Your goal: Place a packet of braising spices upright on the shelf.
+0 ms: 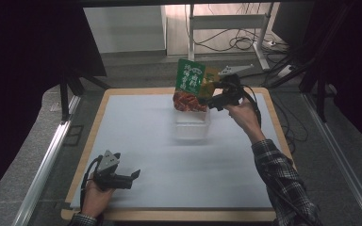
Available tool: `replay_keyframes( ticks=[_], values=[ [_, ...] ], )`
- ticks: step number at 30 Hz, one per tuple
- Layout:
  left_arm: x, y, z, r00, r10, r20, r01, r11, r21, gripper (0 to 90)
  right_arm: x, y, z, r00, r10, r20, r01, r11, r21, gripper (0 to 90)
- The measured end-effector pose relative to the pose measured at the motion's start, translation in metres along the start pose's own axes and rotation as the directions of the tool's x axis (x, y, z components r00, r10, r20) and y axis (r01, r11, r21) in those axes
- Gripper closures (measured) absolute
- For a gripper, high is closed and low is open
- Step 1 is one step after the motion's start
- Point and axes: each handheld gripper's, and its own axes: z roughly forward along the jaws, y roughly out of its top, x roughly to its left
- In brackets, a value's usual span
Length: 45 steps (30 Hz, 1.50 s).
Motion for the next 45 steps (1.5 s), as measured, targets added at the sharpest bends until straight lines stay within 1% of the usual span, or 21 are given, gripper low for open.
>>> replay_keyframes(
  ticks=[1, 6, 7, 8, 11, 17, 18, 23, 26, 27, 28, 29, 32, 33, 34, 35, 42, 45],
  values=[
    [0.000, 0.000, 0.000, 1.0000, 0.001, 0.001, -0.001, 1.0000, 0.001, 0.1, 0.002, -0.003, -0.003, 1.0000, -0.003, 0.005, 0.003, 1.000, 0.003, 0.0],
    [0.000, 0.000, 0.000, 1.0000, -0.001, 0.000, 0.001, 1.0000, -0.001, 0.1, 0.007, -0.010, -0.010, 0.9999, -0.007, 0.015, 0.007, 1.000, 0.003, 0.0],
    [-0.001, 0.000, 0.000, 1.0000, 0.000, 0.000, 0.000, 1.0000, -0.001, 0.2, 0.010, -0.012, -0.013, 0.9998, -0.007, 0.017, 0.007, 1.000, -0.006, 0.0],
    [-0.001, 0.000, 0.000, 1.0000, 0.000, 0.000, 0.000, 1.0000, -0.001, 0.1, 0.010, -0.012, -0.013, 0.9998, -0.007, 0.017, 0.007, 1.000, -0.006, 0.0],
    [-0.001, 0.000, 0.000, 1.0000, 0.000, 0.001, 0.000, 1.0000, -0.003, 0.2, 0.015, -0.018, -0.018, 0.9999, -0.008, 0.013, 0.008, 1.000, -0.014, 0.0],
    [-0.001, 0.000, 0.000, 1.0000, 0.003, 0.001, -0.003, 1.0000, 0.000, 0.2, 0.023, -0.028, -0.019, 0.9998, -0.019, 0.008, 0.019, 1.000, -0.005, 0.0],
    [-0.001, 0.000, 0.000, 1.0000, 0.003, 0.002, -0.003, 1.0000, 0.000, 0.2, 0.025, -0.032, -0.020, 0.9998, -0.019, 0.001, 0.019, 1.000, -0.007, 0.0],
    [-0.002, 0.000, 0.000, 1.0000, 0.004, 0.002, -0.004, 1.0000, 0.003, 0.2, 0.031, -0.039, -0.021, 0.9997, -0.020, -0.009, 0.020, 1.000, -0.014, 0.0],
    [-0.002, 0.000, 0.000, 1.0000, 0.004, 0.003, -0.004, 1.0000, 0.004, 0.2, 0.035, -0.048, -0.022, 0.9996, -0.024, -0.014, 0.024, 1.000, -0.009, 0.0],
    [-0.002, 0.000, 0.000, 1.0000, 0.004, 0.003, -0.004, 1.0000, 0.004, 0.2, 0.035, -0.048, -0.022, 0.9996, -0.024, -0.014, 0.024, 1.000, -0.009, 0.0],
    [-0.002, 0.000, 0.001, 1.0000, 0.005, 0.004, -0.005, 1.0000, 0.006, 0.2, 0.037, -0.053, -0.023, 0.9996, -0.025, -0.013, 0.025, 1.000, -0.009, 0.0],
    [-0.002, 0.000, 0.001, 1.0000, 0.005, 0.004, -0.005, 1.0000, 0.006, 0.2, 0.037, -0.053, -0.023, 0.9996, -0.025, -0.013, 0.025, 1.000, -0.009, 0.0],
    [-0.002, 0.000, 0.001, 1.0000, 0.007, 0.006, -0.007, 0.9999, 0.010, 0.2, 0.041, -0.064, -0.024, 0.9997, -0.013, -0.021, 0.013, 1.000, -0.006, 0.0],
    [-0.002, 0.000, 0.001, 1.0000, 0.007, 0.006, -0.007, 0.9999, 0.010, 0.2, 0.041, -0.064, -0.024, 0.9997, -0.013, -0.021, 0.013, 1.000, -0.006, 0.0],
    [-0.003, 0.000, 0.002, 0.9999, 0.009, 0.006, -0.009, 0.9999, 0.012, 0.2, 0.043, -0.068, -0.024, 0.9997, -0.015, -0.022, 0.015, 1.000, -0.002, 0.0],
    [-0.003, 0.000, 0.002, 0.9999, 0.009, 0.006, -0.009, 0.9999, 0.012, 0.2, 0.043, -0.068, -0.024, 0.9997, -0.015, -0.022, 0.015, 1.000, -0.002, 0.0],
    [-0.003, 0.000, 0.001, 0.9999, 0.009, 0.007, -0.009, 0.9999, 0.013, 0.2, 0.049, -0.083, -0.029, 0.9996, -0.024, -0.016, 0.024, 1.000, 0.009, 0.0],
    [-0.003, 0.000, 0.001, 0.9999, 0.009, 0.008, -0.009, 0.9999, 0.012, 0.2, 0.051, -0.093, -0.031, 0.9996, -0.029, -0.004, 0.029, 0.999, 0.015, 0.0]
  ],
)
